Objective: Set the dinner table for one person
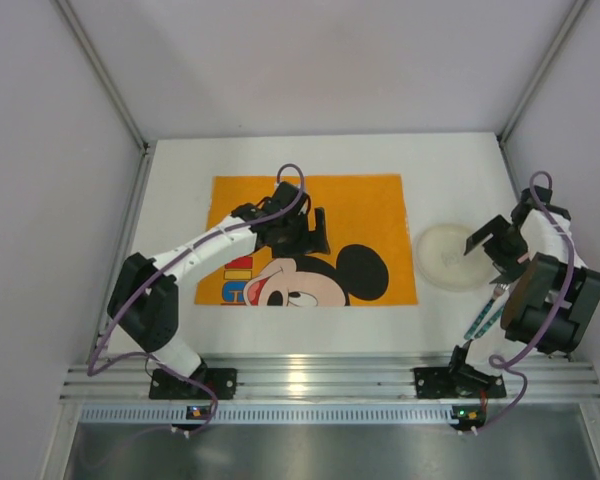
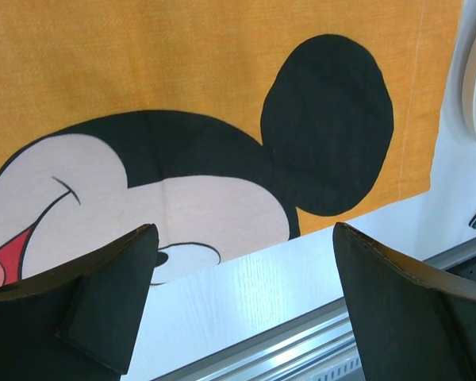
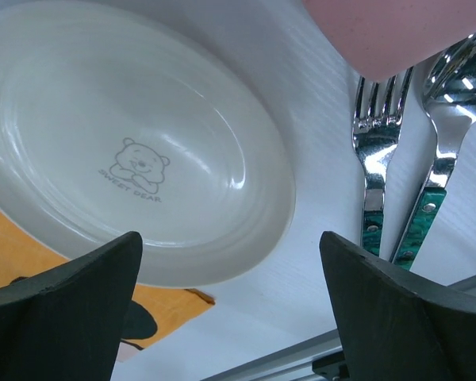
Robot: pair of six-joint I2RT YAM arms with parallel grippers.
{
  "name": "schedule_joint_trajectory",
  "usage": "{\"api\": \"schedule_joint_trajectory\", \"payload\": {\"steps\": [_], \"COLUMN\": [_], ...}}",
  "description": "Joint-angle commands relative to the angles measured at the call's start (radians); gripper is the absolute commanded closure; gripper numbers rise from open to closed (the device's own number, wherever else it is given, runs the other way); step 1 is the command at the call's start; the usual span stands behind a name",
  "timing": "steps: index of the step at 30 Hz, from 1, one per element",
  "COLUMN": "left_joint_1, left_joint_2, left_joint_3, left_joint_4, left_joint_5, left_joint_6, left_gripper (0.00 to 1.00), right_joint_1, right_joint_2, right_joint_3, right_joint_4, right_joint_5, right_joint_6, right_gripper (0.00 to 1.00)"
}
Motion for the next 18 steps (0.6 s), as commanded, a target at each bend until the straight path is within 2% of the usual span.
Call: {"api": "schedule_joint_trajectory", "payload": {"steps": [1,9,18], "left_joint_1": [-0.003,-0.002,-0.003], "left_joint_2": [-0.102,-0.188,-0.171], "left_joint_3": [-0.057,-0.159,-0.148], "left_joint_4": [0.042,0.039,0.017], "left_joint_5": [-0.013,-0.042,-0.031], "left_joint_6": [-0.025,-0.036,-0.017], "left_gripper": [0.04,0.04,0.04], "right_joint_1": [-0.007,-0.005,0.008], "right_joint_2": [0.022,0.031,0.118], "right_joint_3": [-0.034,-0.080,-0.103], "right_joint_4": [0.037,0.072,0.166], "right_joint_5": [-0.003,0.025,0.069], "right_joint_6": [-0.002,-0.017,-0.014], "right_gripper": [0.07,0.12,0.41]}}
